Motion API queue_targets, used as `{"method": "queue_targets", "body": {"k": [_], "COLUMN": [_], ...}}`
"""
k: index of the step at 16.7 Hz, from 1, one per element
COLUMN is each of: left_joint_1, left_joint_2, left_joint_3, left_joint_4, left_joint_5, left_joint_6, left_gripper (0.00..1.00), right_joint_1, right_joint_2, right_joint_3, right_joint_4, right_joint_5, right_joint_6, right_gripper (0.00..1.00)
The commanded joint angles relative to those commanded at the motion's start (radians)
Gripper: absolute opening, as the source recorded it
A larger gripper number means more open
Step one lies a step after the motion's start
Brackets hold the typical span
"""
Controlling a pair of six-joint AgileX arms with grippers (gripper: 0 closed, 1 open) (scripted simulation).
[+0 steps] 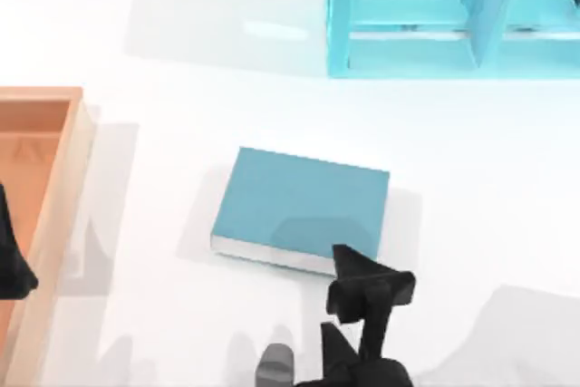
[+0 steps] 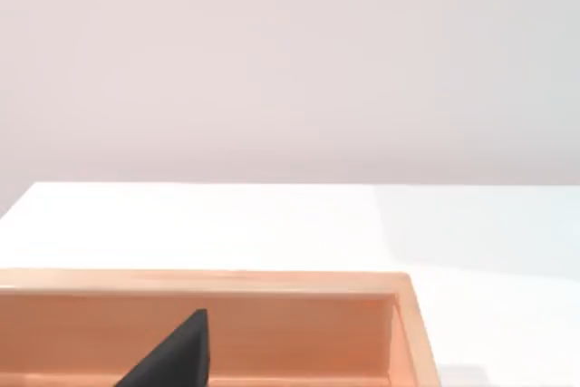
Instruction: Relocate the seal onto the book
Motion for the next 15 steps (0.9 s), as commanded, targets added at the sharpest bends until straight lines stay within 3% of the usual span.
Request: {"method": "queue_targets", "body": {"k": [3, 7, 15], "left_joint_1": [0.0, 0.0, 0.0], "left_joint_2": [0.0, 0.0, 0.0], "left_joint_3": [0.0, 0.0, 0.0], "left_joint_4": [0.0, 0.0, 0.0], "left_joint_5": [0.0, 0.0, 0.0], "left_joint_6": [0.0, 0.0, 0.0], "left_gripper": [1.0, 1.0, 1.0], "right_joint_1": [-0.157, -0.468, -1.133], "right_joint_2": [-0.157, -0.497, -1.315], "right_joint_3": [-0.064, -0.184, -0.451], "right_joint_4": [-0.075, -0.2, -0.402], "right_joint_5": [-0.086, -0.27, -0.804], "right_joint_6": [0.138, 0.374, 0.737], "right_gripper": [1.0, 1.0, 1.0]}}
